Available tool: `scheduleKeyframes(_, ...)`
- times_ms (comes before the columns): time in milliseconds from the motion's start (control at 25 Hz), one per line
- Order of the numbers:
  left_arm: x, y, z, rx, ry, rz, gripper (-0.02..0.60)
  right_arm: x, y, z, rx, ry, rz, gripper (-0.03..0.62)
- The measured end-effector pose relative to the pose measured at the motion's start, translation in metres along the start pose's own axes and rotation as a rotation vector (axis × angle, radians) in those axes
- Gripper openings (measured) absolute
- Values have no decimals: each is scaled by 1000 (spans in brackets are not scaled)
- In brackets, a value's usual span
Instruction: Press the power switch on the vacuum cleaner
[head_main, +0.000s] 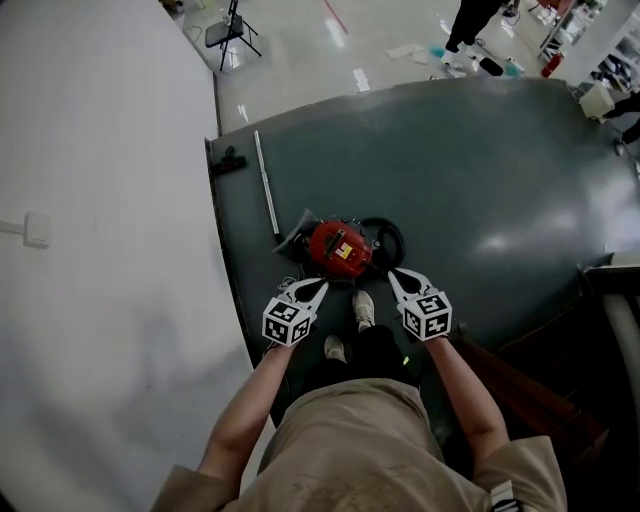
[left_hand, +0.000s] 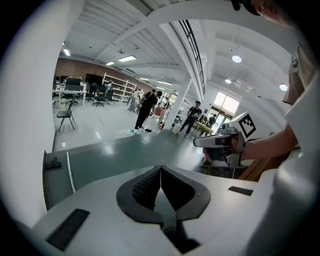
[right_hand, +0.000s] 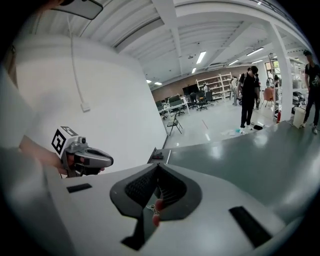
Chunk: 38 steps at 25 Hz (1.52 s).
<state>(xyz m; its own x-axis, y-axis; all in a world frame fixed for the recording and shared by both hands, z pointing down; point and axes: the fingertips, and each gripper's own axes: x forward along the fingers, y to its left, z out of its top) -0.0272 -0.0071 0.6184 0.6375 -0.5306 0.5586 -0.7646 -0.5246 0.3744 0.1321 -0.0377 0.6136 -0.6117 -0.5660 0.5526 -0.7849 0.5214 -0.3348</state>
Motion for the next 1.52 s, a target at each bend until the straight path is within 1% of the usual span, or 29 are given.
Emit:
scheduleKeyframes(120,23,12,-2,-20,32,14,8,28,-22,-11,-20,49,1,12)
scheduleKeyframes(280,46,23,6,-40,52,22,6,64,-48,-23,-56,107,-10,12)
scheduleKeyframes(480,65,43,7,-56,75,59,6,100,-61,-39,-97,179,19,12)
scheduleKeyframes(640,73,58,2,-71,95,56,5,130,-64,-56,-138,238,32,12)
scheduleKeyframes(760,80,70,-13,-79,138,32,5,152,-71,-74,-146,273,7,12)
scheduleKeyframes(920,98,92,-39,-90,229,6,5,185,-85,-102,-160,330,-33,12)
scheduleKeyframes(1040,114,111,-58,-82,301,6,5,209,-97,-123,-165,363,-77,12)
scheduleKeyframes(1120,128,124,-70,-84,328,11,5,225,-107,-140,-150,387,-109,12)
scheduleKeyframes(1200,145,135,-81,-90,335,8,5,243,-114,-157,-138,414,-125,12)
scheduleKeyframes(1320,170,151,-98,-93,333,2,5,269,-121,-182,-128,460,-128,12)
scheduleKeyframes(1440,192,169,-108,-117,319,5,5,293,-132,-215,-144,523,-126,12)
scheduleKeyframes(1520,202,180,-117,-135,307,7,5,308,-136,-239,-176,559,-120,12)
